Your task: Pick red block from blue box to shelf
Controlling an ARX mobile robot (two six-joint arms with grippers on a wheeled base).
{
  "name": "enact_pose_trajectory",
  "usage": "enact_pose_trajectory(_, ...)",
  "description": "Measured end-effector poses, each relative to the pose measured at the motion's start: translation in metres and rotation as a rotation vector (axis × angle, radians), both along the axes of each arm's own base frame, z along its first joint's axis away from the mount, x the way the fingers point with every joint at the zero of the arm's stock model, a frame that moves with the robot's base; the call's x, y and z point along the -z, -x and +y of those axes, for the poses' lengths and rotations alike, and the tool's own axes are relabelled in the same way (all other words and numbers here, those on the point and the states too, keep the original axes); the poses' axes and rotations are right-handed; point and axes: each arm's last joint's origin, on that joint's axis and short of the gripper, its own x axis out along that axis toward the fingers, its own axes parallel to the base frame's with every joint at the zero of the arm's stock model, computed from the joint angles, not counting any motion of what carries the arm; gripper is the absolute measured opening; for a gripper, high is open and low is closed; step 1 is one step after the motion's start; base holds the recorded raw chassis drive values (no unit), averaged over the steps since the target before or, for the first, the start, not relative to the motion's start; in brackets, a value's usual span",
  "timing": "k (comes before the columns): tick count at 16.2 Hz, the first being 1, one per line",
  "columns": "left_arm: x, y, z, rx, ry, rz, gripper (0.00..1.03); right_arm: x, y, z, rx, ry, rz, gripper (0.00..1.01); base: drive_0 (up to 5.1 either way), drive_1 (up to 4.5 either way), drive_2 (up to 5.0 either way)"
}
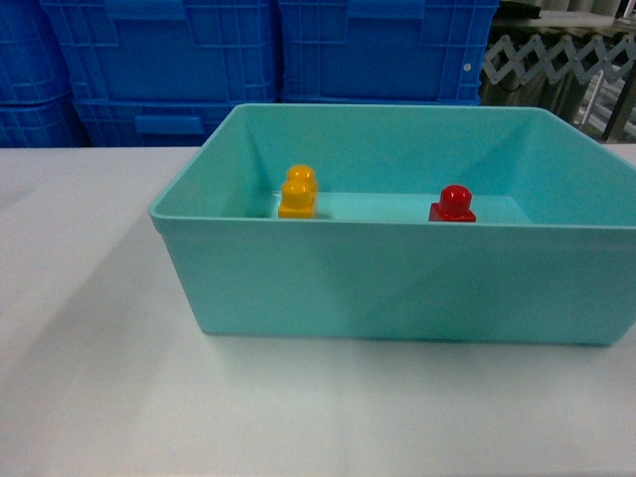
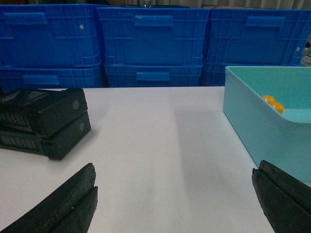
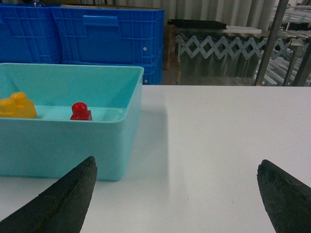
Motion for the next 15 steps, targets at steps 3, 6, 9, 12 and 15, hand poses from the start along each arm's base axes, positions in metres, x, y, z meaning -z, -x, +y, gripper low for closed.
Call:
enact_pose_trajectory(3,0.0,0.0,0.0,0.0,0.0,0.0,0.98,0.0,0.0,0.0,0.0,0.0,0.0,0.98,0.0,0.0,0.0)
enact_pose_trajectory(6,0.0,0.0,0.0,0.0,0.0,0.0,0.98,0.0,0.0,0.0,0.0,0.0,0.0,0.98,0.0,0.0,0.0)
enact_pose_trajectory(9,0.0,0.0,0.0,0.0,0.0,0.0,0.98,0.0,0.0,0.0,0.0,0.0,0.0,0.98,0.0,0.0,0.0)
enact_pose_trajectory(12,0.0,0.0,0.0,0.0,0.0,0.0,0.98,0.0,0.0,0.0,0.0,0.0,0.0,0.98,0.0,0.0,0.0)
enact_pose_trajectory(15,0.0,0.0,0.0,0.0,0.0,0.0,0.98,0.0,0.0,0.0,0.0,0.0,0.0,0.98,0.0,0.0,0.0)
